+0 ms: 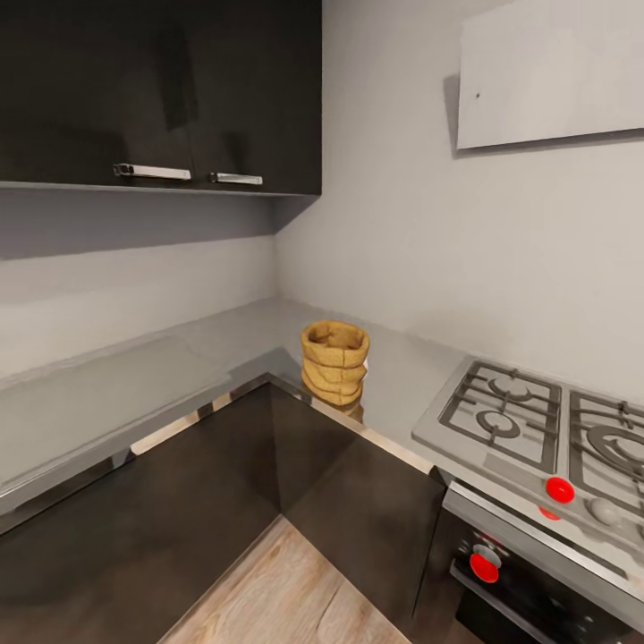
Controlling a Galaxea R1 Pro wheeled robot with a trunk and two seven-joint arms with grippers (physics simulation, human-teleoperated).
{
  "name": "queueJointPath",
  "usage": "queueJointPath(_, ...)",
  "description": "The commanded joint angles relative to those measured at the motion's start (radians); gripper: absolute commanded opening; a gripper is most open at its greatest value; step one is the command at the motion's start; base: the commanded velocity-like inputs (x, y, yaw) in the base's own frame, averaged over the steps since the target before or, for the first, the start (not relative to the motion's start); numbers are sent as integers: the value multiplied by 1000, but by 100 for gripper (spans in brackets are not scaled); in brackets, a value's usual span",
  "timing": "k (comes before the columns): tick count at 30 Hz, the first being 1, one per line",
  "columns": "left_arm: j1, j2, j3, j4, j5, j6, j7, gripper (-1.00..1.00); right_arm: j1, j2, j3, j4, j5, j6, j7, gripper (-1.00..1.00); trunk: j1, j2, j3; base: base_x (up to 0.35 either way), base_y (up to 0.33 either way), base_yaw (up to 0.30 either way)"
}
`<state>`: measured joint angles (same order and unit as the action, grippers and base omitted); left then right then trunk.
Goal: In the kitchen, take the popcorn bag from the countertop, put it into the microwave, and heat it until the popcorn is cooked so the cooked popcorn ends up inside the bag.
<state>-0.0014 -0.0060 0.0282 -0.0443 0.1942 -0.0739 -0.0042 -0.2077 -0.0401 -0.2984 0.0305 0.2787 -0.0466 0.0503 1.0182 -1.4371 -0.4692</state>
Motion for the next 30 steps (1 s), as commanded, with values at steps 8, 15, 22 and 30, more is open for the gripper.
queueJointPath(8, 0, -6, 2, 0, 6, -6, 8, 100, -1, -5, -10, 3, 8, -7, 2, 100, -4, 7, 2, 0, 0, 0)
queueJointPath(15, 0, -6, 0, 1, 2, -6, 7, 100, -1, -7, -10, 3, 8, -9, 1, 100, -31, 56, 24, 0, 0, 0)
queueJointPath(22, 0, -6, -1, 1, 2, -6, 7, 100, -1, -7, -9, 3, 9, -9, 2, 100, -58, 105, 46, 0, 0, 0)
queueJointPath(30, 0, -6, -1, 0, 4, -6, 7, 100, -1, -8, -10, 2, 8, -10, 0, 100, -88, 161, 71, 0, 0, 0)
